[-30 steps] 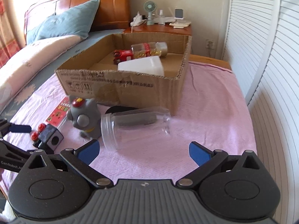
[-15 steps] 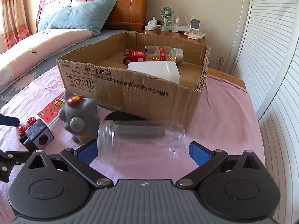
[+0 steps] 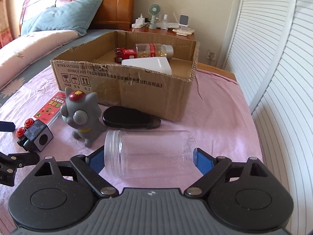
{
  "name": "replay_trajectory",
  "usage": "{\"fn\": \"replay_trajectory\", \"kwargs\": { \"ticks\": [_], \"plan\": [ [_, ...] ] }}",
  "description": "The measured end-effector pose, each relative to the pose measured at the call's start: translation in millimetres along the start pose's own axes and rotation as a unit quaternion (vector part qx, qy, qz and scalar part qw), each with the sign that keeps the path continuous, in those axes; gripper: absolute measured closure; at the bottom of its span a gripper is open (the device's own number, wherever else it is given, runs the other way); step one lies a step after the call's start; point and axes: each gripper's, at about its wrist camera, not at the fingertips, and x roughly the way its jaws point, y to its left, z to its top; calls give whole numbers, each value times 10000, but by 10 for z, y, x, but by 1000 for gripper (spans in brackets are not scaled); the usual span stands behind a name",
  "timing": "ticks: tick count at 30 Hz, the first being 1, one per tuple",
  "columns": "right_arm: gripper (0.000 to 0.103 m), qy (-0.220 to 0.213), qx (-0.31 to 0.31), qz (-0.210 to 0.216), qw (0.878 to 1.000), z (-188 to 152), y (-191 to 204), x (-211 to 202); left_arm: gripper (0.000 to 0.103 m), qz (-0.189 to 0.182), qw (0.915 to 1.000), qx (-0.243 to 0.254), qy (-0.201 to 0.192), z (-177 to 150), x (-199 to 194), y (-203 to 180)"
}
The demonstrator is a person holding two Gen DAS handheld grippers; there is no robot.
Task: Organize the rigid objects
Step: 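Grasp the black-and-red cube toy with the left tool while the right tool grasps the clear jar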
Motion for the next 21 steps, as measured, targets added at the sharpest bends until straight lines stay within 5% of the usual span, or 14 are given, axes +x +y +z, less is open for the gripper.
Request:
{"fn": "replay_trajectory", "kwargs": {
  "ticks": [9, 16, 21],
  "plan": [
    [9, -1, 80, -74, 9999, -49, -10, -33, 3, 45, 10000, 6, 47, 97, 63, -169],
    [9, -32, 1, -100, 9999, -34, 7, -27, 41, -12, 9999, -14, -100, 110, -13, -231],
    [9, -35, -29, -83, 10000, -23, -1, -17, 52, 5, 9998, -51, -216, 114, 4, -246]
  ]
}}
